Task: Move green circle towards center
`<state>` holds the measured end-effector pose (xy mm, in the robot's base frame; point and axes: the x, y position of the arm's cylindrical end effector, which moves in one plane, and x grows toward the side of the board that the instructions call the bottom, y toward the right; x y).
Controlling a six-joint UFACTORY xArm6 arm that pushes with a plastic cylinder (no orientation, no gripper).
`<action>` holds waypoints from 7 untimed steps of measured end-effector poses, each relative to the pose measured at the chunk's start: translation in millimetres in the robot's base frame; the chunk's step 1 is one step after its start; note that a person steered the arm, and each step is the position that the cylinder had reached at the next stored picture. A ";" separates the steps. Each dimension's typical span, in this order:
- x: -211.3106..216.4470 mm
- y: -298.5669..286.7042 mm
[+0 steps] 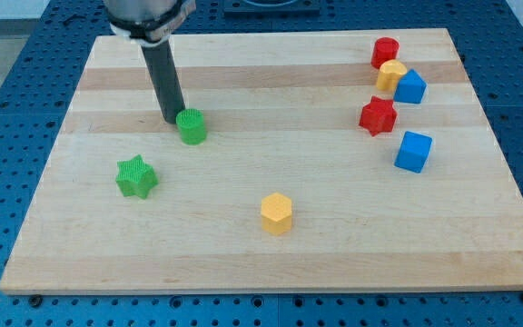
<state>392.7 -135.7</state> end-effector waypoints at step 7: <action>21.6 80.9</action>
